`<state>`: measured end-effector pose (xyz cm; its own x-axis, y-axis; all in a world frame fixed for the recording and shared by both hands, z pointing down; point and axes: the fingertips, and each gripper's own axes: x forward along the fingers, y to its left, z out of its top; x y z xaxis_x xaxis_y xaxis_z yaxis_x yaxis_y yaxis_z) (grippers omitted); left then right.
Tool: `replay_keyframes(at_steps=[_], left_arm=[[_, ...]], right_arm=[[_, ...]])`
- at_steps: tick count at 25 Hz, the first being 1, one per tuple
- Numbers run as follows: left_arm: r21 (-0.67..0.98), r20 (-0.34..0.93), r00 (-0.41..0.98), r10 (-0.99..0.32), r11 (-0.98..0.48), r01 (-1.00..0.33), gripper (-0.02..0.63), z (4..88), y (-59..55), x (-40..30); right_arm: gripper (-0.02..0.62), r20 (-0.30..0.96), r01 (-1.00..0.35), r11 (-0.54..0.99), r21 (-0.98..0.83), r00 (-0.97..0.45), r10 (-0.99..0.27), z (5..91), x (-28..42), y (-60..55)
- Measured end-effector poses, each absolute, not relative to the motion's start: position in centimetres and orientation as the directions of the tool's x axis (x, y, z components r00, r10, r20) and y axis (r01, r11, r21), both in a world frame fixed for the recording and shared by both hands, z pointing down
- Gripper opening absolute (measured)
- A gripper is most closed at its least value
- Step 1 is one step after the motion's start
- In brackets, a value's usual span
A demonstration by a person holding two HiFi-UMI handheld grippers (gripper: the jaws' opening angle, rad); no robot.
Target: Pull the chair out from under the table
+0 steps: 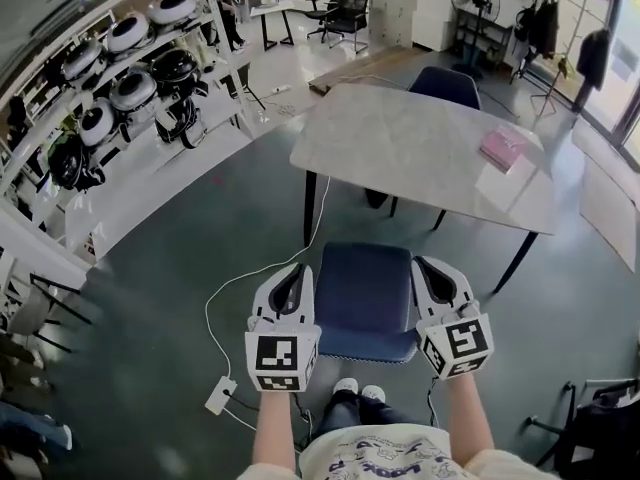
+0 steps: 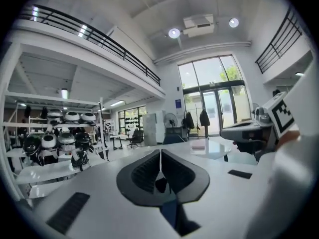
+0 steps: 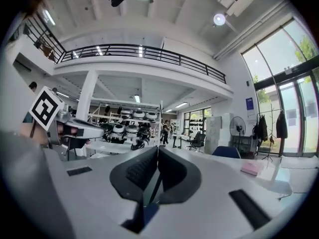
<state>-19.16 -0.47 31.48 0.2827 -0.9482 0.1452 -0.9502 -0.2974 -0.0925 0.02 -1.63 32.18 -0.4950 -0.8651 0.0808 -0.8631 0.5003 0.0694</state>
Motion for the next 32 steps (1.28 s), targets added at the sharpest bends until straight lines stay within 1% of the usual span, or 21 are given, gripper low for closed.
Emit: replay_keyframes(at_steps=[5,10,23,32], left_arm=[[-0.061,0.098,0.233,-0.967,-0.240,-0.969,0.023,29.2,0.0,-18.6],[-0.056,0.080,0.188,-0.979,-0.192,-0.980,0.021,28.4,0.4,-18.9],[-0.017,0.040,0.171,-0.984,-0.172,-0.985,0.020,27.3,1.8,-19.1],[-0.024,0.053,0.155,-0.986,-0.157,-0.987,0.020,27.3,1.7,-19.6]], right_arm=[[0.006,0.027,-0.886,0.460,0.050,-0.459,-0.888,29.9,1.1,-1.8],[0.006,0.018,-0.889,0.456,0.035,-0.456,-0.890,29.3,0.9,-1.4],[0.005,-0.011,-0.898,0.438,0.024,-0.439,-0.899,28.4,1.0,-0.7],[0.005,-0.002,-0.894,0.448,0.012,-0.448,-0.894,28.4,0.6,-0.8]])
